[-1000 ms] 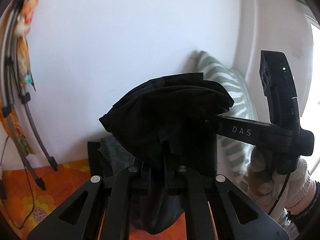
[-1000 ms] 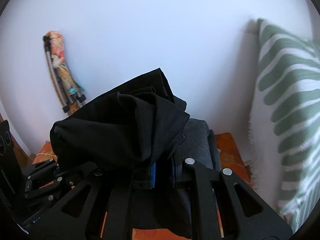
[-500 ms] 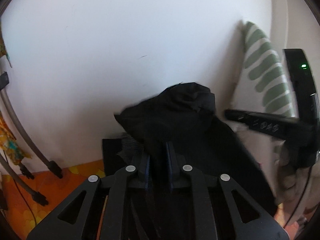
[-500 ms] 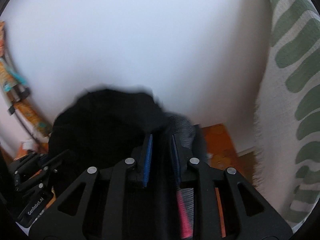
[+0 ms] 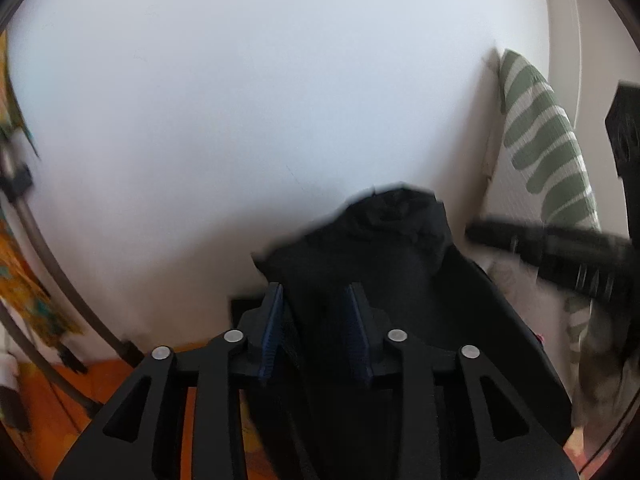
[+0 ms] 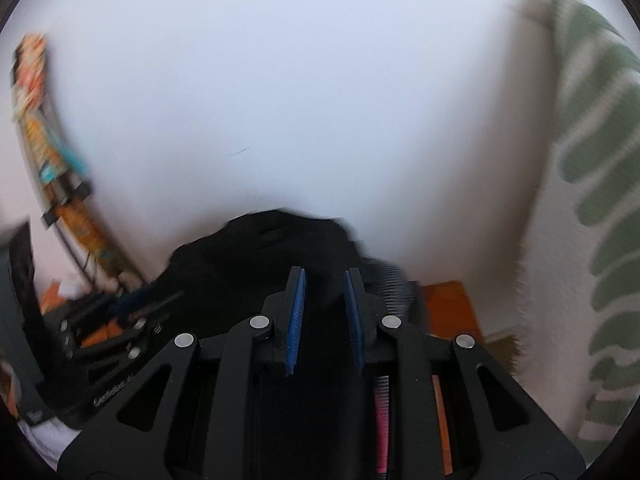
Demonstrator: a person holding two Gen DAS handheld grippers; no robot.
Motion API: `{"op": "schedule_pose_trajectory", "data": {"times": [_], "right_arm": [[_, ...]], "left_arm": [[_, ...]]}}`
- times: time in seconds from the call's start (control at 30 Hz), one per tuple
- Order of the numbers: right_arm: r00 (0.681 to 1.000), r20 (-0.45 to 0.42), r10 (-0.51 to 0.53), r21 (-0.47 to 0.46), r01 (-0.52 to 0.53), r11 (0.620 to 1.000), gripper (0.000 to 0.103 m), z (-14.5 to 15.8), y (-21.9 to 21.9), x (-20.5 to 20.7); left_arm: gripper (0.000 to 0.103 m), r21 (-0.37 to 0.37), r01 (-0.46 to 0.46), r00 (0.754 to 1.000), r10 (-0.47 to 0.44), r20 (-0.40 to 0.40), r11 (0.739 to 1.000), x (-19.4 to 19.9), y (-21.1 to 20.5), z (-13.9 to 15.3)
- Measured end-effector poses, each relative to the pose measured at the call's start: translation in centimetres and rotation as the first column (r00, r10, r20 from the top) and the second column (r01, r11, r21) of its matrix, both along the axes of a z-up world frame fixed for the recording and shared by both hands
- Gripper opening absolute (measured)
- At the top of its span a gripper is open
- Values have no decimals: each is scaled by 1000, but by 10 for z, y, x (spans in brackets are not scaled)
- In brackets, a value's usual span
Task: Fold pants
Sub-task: 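Lower the trousers onto the grey clothes stack and open both tools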
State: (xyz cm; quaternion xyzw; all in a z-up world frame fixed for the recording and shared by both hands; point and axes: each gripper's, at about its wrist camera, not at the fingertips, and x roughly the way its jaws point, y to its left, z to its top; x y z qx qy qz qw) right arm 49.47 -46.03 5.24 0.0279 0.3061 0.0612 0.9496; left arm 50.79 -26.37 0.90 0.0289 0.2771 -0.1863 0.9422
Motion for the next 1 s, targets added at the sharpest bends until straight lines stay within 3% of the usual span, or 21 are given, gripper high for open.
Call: {"op": "schedule_pose_trajectory", "data": {"times": [0.1,0.2,0.47,0.63,0.8,0.93,1.0], "right_arm": [[998,-42,37,-58,-39,998,21,-17,14,2],[996,-85,3,-98,-12,995,21,-37,10,6],[994,-111,-9,-114,-4,993,21,-65,-4,6],[993,-114,-34,-99,23,995,21,-71,-13,14],[992,-99,-84,-70,78,994,24,-63,-26,0],[994,-60,-96,-59,92,994,26,-51,-23,-27],[995,-35,-96,-56,94,994,26,-43,-17,-47]], "left_arm": [[32,-11,-6,999,6,46,1000,1,9,13],[32,13,18,999,-18,43,1000,10,7,11],[32,119,-7,1000,6,6,993,46,-26,-29],[32,163,-39,997,50,-61,986,69,-37,-54],[32,137,-48,997,55,-45,989,55,-27,-38],[32,57,-40,996,45,-81,998,34,-6,-16],[32,67,-25,998,29,-54,997,12,-1,-1]]}}
